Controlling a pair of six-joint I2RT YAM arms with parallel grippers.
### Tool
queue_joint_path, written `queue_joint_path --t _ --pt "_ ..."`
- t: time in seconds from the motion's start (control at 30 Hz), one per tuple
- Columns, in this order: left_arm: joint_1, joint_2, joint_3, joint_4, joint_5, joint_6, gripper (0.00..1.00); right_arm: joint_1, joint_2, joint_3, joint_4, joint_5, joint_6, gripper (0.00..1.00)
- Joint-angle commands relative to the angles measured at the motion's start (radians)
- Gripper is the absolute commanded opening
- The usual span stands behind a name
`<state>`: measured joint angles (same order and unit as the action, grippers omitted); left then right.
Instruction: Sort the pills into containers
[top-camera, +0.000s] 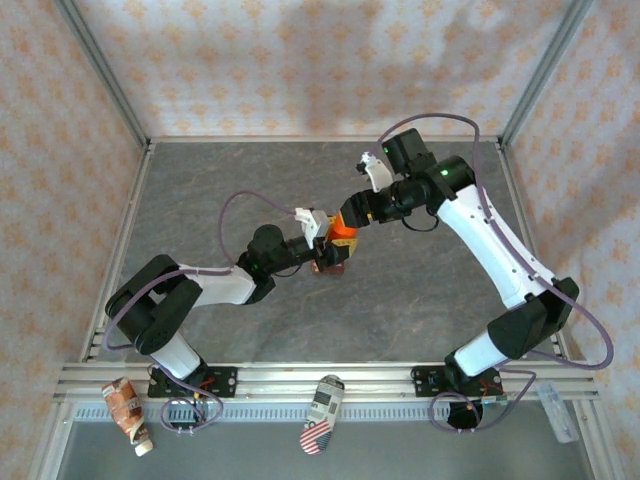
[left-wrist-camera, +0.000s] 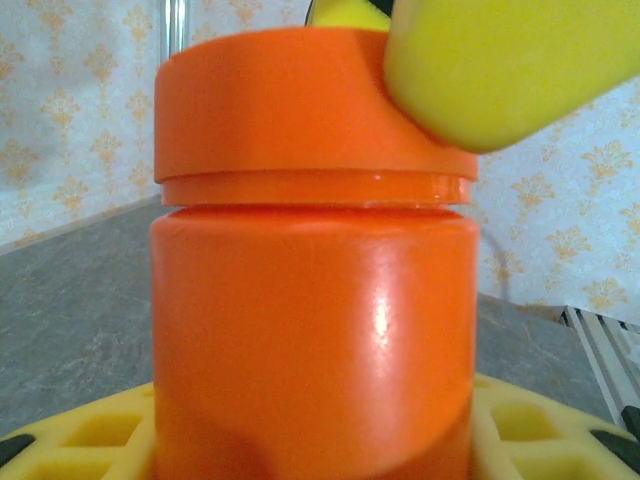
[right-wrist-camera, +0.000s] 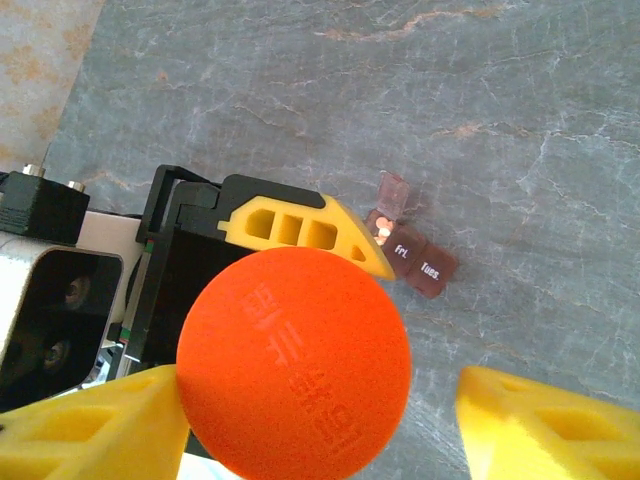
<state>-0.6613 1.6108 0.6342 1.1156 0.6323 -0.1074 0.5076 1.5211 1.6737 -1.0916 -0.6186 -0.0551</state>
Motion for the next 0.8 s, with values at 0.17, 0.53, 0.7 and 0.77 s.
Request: queue_joint_path --t 0.17,0.53,0.7,0.77 --pt "-0.01 -0.011 0.017 0.067 0.025 0.009 0.0 -0.002 0.001 -0.031 0.048 -0.039 0.048 0.48" --pt "-0.019 -0.031 0.012 0.036 -0.082 0.087 0.0 0.14 -0.065 -0.216 0.28 0.247 0.441 0.36" --pt "-0.044 -0.044 -0.005 0.045 -0.178 0.139 0.0 0.2 -0.07 -0.283 0.394 0.346 0.6 0.35" --pt "-0.058 -0.046 -0.011 0.051 -0.222 0.163 0.0 0.212 -0.073 -0.306 0.437 0.369 0.651 0.35"
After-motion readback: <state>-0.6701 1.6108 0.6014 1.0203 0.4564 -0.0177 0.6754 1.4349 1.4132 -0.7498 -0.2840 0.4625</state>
